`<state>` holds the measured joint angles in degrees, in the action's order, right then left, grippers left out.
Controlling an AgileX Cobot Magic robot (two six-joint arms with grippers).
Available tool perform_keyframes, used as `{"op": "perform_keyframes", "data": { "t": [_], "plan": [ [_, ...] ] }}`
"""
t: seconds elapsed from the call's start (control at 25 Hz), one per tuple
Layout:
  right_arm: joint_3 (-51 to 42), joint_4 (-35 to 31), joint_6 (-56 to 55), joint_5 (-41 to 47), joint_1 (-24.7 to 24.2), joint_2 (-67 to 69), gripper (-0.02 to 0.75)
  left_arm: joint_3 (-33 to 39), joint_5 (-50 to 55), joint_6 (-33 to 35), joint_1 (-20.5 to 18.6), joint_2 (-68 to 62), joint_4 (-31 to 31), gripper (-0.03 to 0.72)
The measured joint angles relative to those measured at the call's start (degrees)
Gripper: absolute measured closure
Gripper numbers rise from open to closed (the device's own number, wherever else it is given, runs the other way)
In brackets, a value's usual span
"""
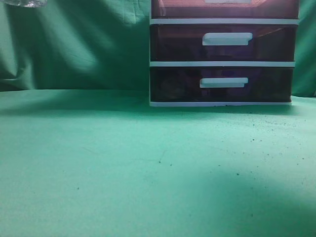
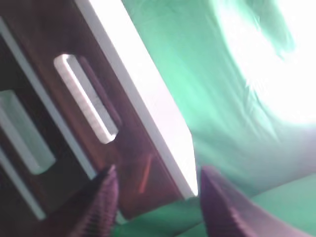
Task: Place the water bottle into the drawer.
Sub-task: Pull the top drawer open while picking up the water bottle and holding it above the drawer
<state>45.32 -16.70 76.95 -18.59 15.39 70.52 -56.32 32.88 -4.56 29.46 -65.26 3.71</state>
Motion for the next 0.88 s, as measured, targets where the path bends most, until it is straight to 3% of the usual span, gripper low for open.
{"op": "perform_keyframes", "data": {
  "t": [0.08, 0.2, 0.24, 0.56, 0.88],
  "plan": [
    [1.27, 0.00, 2.04, -4.77, 0.53, 5.22, 0.349, 0.00, 0.35, 0.00, 0.00, 0.00, 0.00, 0.398],
    [4.12, 1.57, 5.64, -6.43, 0.78, 11.56, 0.360, 0.00, 0.75, 0.00, 0.00, 0.00, 0.00, 0.398],
    [5.34, 2.37, 6.03, -6.69, 0.78, 13.52, 0.318, 0.00, 0.91, 0.00, 0.00, 0.00, 0.00, 0.398],
    [15.12, 10.62, 6.81, -7.30, 0.78, 24.88, 0.334, 0.00, 1.33, 0.00, 0.00, 0.00, -0.11, 0.398],
    [22.35, 13.45, 6.84, -7.72, 0.78, 33.13, 0.334, 0.00, 1.59, 0.00, 0.00, 0.00, -0.11, 0.398]
  ]
}}
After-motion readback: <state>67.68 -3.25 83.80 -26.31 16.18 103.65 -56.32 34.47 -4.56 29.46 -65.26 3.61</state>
